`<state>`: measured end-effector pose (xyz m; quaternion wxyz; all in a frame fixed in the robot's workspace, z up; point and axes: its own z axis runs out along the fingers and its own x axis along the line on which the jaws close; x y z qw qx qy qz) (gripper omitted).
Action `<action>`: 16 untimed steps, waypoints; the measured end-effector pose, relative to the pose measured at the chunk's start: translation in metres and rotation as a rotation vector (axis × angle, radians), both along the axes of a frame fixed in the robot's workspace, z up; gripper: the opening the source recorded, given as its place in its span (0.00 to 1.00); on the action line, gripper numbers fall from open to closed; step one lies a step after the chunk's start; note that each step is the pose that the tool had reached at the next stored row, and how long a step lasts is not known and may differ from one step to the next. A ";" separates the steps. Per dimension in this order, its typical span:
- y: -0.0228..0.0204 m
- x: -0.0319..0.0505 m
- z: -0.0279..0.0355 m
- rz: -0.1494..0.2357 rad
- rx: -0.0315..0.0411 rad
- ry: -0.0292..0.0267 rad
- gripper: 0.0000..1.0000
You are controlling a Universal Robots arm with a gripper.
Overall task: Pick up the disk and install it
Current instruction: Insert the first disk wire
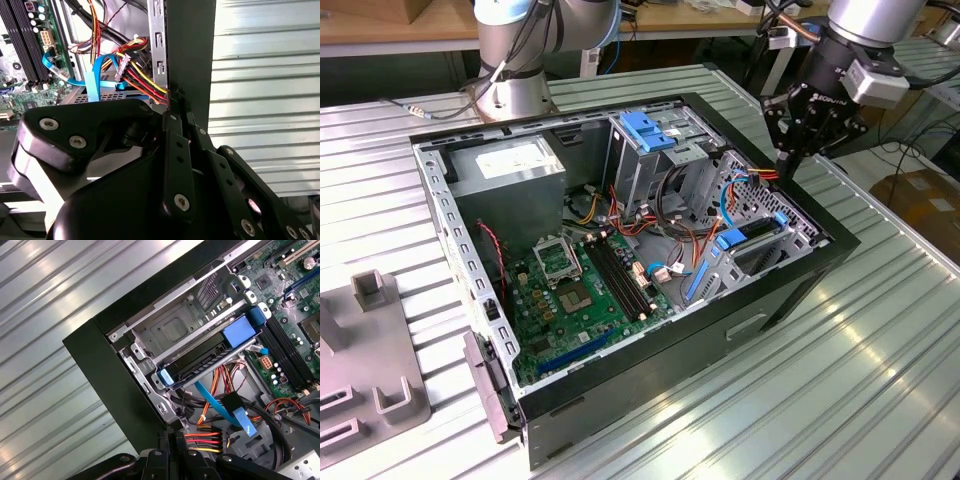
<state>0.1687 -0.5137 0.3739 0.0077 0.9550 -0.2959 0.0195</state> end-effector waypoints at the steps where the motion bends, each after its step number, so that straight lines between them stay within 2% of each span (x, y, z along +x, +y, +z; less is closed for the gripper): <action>1: 0.0000 -0.0006 0.0000 -0.002 0.0000 0.0000 0.16; 4: -0.0001 -0.0026 0.0000 -0.011 0.0000 0.0000 0.16; 13: 0.0000 -0.0026 -0.0001 -0.167 0.0000 0.0001 0.16; 16: 0.0000 -0.0029 -0.0002 -0.184 -0.0007 0.0000 0.16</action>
